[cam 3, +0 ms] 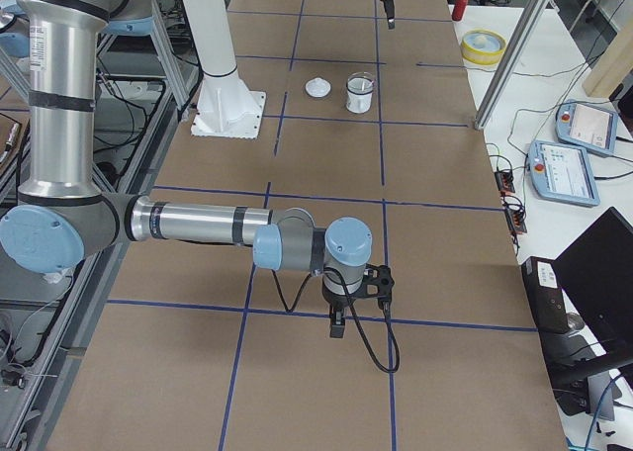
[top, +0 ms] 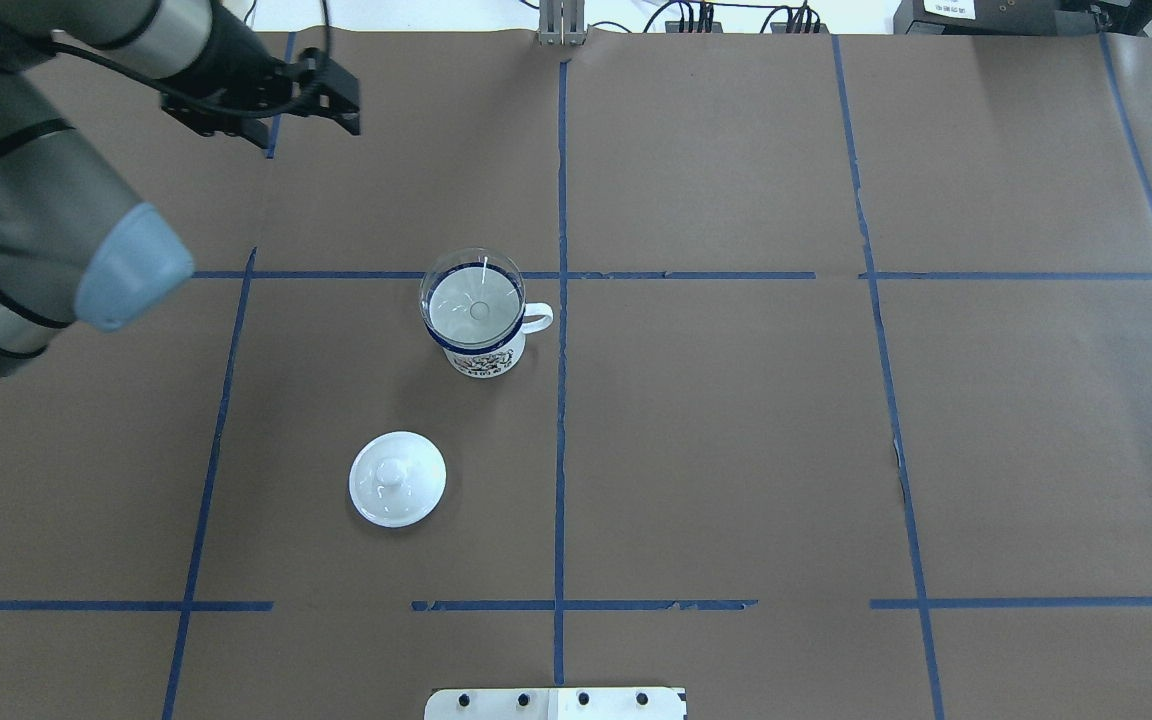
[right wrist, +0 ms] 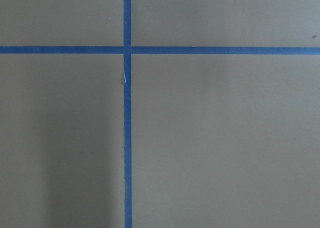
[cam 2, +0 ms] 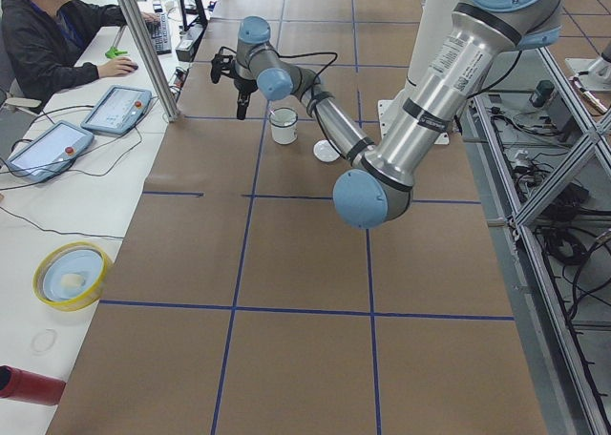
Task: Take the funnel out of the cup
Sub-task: 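Reach the left gripper down to the clear funnel in the white mug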
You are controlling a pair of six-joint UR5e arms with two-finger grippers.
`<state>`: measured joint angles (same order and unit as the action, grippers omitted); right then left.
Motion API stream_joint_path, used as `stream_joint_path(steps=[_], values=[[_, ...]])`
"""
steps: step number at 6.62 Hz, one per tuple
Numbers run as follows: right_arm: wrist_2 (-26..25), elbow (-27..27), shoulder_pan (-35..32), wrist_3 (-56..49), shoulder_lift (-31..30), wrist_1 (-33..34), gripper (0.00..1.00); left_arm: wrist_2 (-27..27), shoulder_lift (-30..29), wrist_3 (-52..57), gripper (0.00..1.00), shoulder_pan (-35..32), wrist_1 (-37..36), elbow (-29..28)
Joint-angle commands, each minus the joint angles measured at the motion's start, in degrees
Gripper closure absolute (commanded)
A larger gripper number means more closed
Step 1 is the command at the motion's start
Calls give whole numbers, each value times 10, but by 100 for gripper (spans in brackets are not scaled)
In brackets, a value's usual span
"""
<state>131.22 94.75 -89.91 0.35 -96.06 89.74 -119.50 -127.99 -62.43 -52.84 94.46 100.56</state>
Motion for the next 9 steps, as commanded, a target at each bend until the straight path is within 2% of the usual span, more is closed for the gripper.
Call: stream_joint_path(steps=[1,2,3,5,6,7,8,9], values=[[0,0,0,0,0,0,0,24,-121,-148,0,76,-75,-73],[0,0,0,0,0,0,0,55,-152,-193,0,111,-76,-122],[0,0,0,0,0,0,0,60,-161,-197,0,130,-76,-155],[0,0,0,0,0,0,0,64,-157,-197,0,153,-75,-179],[0,0,0,0,0,0,0,94,-155,-197,8,174,-74,-179],[0,0,0,0,0,0,0,99,-155,-197,26,178,-74,-179],[0,0,0,0,0,0,0,99,-154,-197,52,178,-74,-179],[0,0,0,0,0,0,0,99,-154,-197,70,178,-74,-179]])
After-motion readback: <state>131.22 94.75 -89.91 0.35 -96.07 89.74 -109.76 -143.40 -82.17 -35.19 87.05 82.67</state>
